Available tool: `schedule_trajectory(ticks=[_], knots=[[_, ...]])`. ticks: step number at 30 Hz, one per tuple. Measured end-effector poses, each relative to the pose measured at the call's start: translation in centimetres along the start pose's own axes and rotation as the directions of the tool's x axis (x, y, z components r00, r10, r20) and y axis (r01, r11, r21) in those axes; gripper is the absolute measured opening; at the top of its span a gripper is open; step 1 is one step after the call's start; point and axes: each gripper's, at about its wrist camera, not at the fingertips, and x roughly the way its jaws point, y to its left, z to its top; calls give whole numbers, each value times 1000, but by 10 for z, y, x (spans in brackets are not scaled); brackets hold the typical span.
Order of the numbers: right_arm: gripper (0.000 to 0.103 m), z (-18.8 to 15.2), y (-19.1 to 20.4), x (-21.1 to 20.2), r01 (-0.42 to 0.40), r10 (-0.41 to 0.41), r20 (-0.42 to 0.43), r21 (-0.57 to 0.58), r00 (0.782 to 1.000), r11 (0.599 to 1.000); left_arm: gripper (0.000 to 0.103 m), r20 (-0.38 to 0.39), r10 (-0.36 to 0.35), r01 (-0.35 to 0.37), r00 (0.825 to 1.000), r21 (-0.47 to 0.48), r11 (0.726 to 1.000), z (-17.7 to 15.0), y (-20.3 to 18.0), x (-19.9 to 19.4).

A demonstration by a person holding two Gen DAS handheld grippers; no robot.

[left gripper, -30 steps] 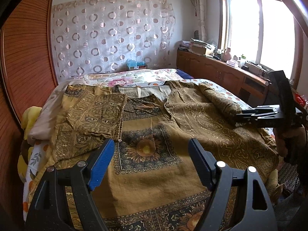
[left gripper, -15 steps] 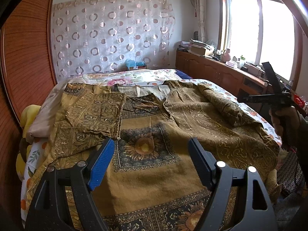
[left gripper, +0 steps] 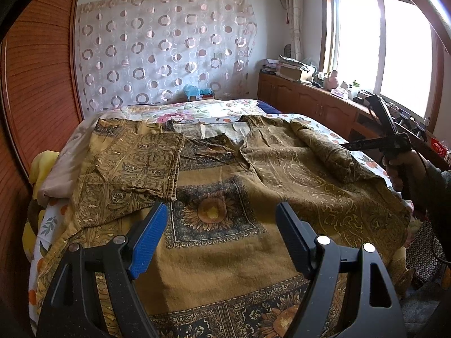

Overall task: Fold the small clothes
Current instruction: 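Fold the held side panel toward the shirt center with the right gripper, release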

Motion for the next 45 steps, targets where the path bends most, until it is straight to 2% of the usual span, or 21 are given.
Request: schedule_trajectory(ticks=[1, 4, 7, 12, 16, 21, 22, 24, 25, 26, 27, 29, 33, 40, 45], knots=[[47, 0, 4, 1, 13, -13, 1, -24, 1000, 1000, 79, 0, -1, 1, 1000, -1, 1000, 0, -1, 0], [24, -3, 20, 4, 31, -30, 8, -127, 1000, 991, 79, -2, 1, -1, 1000, 2, 1000, 0, -1, 0], [9, -1, 28, 5, 17, -18, -4, -161, 1000, 987, 79, -4, 0, 0, 1000, -2, 1000, -3, 1, 1], [7, 9, 41, -7, -44, 53, 50, -169, 997, 985, 79, -5, 2, -2, 1000, -1, 1000, -3, 0, 1], [7, 25, 69, -26, -112, 137, 108, -205, 985, 972, 79, -3, 0, 0, 1000, -7, 1000, -5, 2, 1], [7, 32, 106, -28, -139, 175, 101, -289, 979, 947, 79, 0, 2, -2, 1000, -15, 1000, -7, 5, -3], [7, 33, 109, -29, -156, 194, 103, -292, 976, 943, 79, 1, 2, -2, 1000, -17, 1000, -6, 7, -3], [25, 35, 108, -28, -164, 203, 111, -289, 973, 943, 79, 3, 4, -4, 1000, -21, 1000, -5, 9, -4], [40, 34, 105, -29, -169, 210, 118, -283, 971, 944, 79, 5, 4, -4, 1000, -23, 1000, -4, 10, -5], [49, 34, 101, -29, -183, 224, 124, -275, 967, 944, 79, 5, 4, -4, 1000, -26, 1000, -4, 10, -5], [50, 32, 97, -28, -186, 227, 129, -269, 965, 945, 79, 5, 4, -4, 1000, -26, 1000, -4, 10, -5], [50, 28, 90, -20, -138, 175, 121, -261, 977, 955, 79, 5, 5, -4, 1000, -27, 1000, -4, 9, -5], [50, 17, 68, -3, -60, 72, 52, -214, 996, 975, 79, 6, 3, -3, 1000, -25, 1000, -4, 9, -5], [50, 5, 48, 21, -54, 54, -7, -176, 999, 983, 79, -3, 0, 0, 1000, -22, 1000, -3, 8, -1], [50, 12, 52, 43, -40, 32, -47, -174, 998, 984, 79, -6, 5, -5, 1000, -20, 1000, -3, 7, 0]])
